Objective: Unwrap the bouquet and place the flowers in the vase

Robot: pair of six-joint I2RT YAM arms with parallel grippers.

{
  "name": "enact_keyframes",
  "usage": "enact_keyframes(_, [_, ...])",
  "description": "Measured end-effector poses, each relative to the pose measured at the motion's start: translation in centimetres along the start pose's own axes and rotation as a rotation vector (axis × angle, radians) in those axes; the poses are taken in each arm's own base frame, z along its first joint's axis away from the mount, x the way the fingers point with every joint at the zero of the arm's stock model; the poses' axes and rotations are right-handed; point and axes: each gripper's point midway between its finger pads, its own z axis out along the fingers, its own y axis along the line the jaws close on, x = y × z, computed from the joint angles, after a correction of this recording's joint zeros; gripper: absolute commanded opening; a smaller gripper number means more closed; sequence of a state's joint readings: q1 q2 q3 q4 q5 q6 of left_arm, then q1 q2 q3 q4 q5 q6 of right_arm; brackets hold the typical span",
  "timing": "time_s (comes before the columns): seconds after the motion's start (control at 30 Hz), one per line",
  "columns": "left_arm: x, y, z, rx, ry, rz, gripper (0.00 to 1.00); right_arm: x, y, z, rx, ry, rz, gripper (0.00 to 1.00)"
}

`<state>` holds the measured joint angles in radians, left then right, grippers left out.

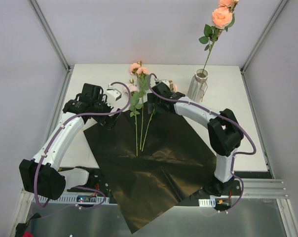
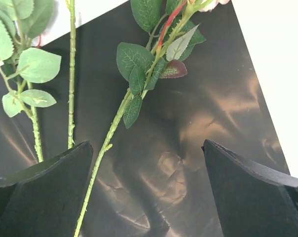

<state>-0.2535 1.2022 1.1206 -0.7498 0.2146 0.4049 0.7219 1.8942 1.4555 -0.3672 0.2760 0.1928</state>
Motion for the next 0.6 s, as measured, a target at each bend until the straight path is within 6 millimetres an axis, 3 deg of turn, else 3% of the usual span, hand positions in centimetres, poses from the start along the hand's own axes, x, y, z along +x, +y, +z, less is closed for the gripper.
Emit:
enact_keyframes(0.43, [0.7,0.0,0.3,-0.004,0.017,0.0,0.99,1.3,0.5,4.2,0.09,0.069,0.125,0.89])
enact_keyframes(0.6, [0.8,0.0,0.2,-0.006,0.012,0.003,0.99,2.2,0.2,6.0,0.133,0.087,0.153,0.78])
